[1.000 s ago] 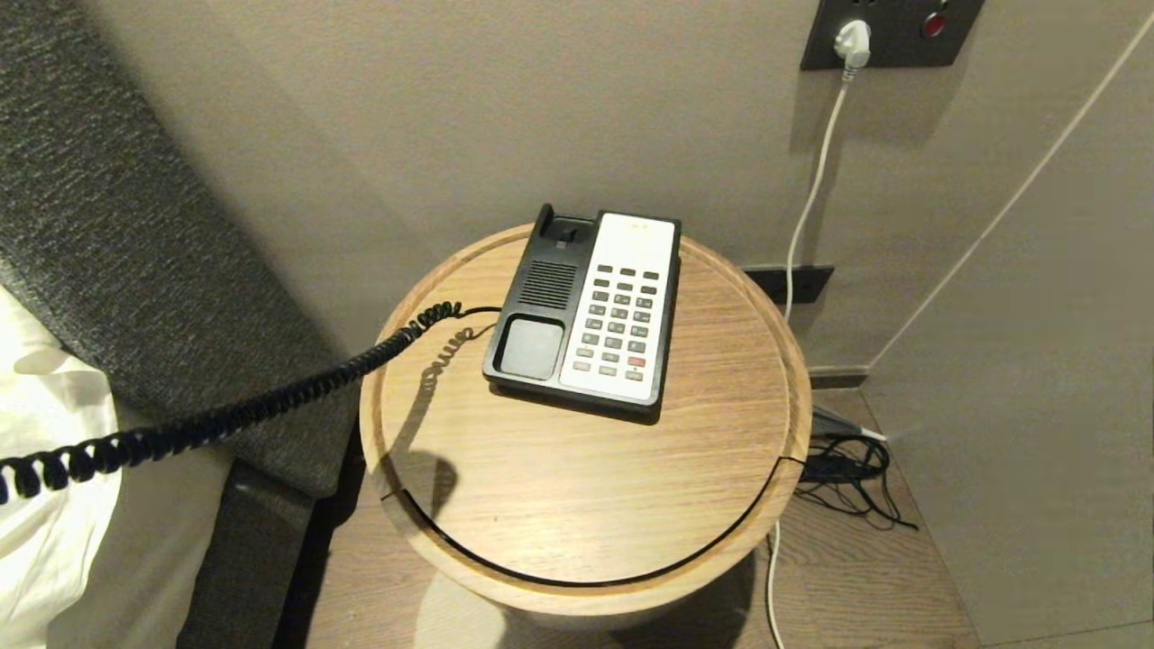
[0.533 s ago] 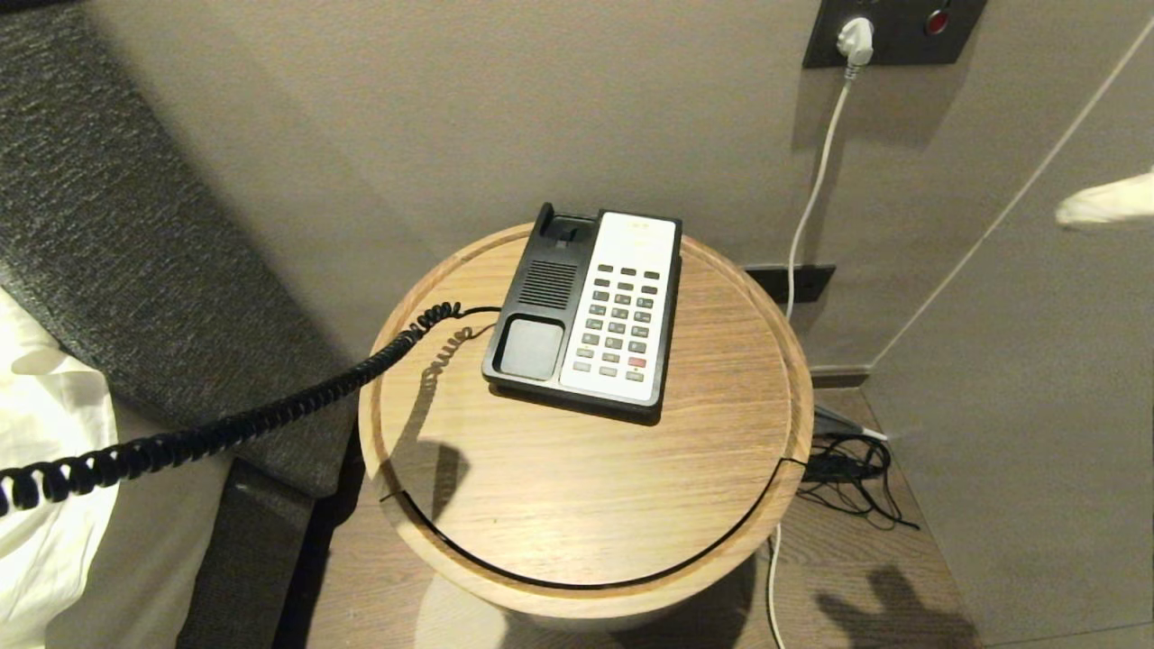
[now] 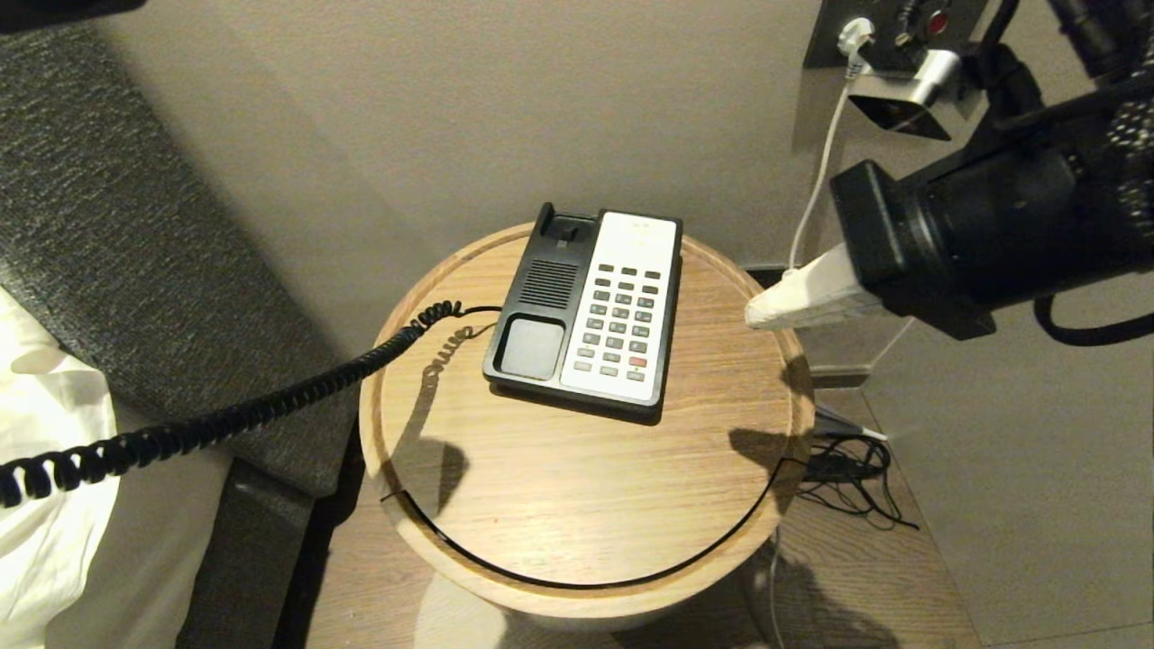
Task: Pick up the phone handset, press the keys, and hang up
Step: Dial the number
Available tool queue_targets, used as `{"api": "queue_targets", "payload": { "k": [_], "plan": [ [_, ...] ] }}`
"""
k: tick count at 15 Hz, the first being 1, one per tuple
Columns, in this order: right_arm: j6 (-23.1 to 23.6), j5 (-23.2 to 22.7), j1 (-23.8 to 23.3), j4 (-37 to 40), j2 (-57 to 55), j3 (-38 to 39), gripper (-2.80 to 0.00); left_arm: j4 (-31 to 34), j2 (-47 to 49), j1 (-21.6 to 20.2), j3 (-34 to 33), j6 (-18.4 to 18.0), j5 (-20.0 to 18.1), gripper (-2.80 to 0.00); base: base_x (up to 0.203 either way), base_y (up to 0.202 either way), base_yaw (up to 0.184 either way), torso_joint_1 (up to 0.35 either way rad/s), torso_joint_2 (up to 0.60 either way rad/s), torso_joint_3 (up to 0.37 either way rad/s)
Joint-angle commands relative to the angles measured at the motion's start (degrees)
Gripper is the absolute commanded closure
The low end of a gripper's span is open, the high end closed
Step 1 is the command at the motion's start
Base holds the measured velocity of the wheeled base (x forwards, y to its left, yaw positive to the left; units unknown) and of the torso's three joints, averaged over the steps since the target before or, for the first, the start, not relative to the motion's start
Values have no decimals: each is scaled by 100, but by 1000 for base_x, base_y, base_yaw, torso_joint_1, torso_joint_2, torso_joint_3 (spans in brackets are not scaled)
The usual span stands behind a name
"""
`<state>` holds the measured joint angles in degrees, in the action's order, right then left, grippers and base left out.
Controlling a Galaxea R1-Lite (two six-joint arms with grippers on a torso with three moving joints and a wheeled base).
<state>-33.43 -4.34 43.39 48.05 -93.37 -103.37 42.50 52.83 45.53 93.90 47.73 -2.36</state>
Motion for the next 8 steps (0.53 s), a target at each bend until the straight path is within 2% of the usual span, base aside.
{"api": "queue_targets", "payload": {
  "k": [1,3,8],
  "plan": [
    [-87,393,133,-711,-370,181,0,13,88,0,16,-18,7,0,0,0,0,0,0,0],
    [-257,901,138,-987,-671,191,0,22,78,0,-30,-11,-1,0,0,0,0,0,0,0],
    [-360,1021,223,-1102,-1369,-120,0,23,-1,-18,-136,8,7,0,0,0,0,0,0,0]
  ]
}}
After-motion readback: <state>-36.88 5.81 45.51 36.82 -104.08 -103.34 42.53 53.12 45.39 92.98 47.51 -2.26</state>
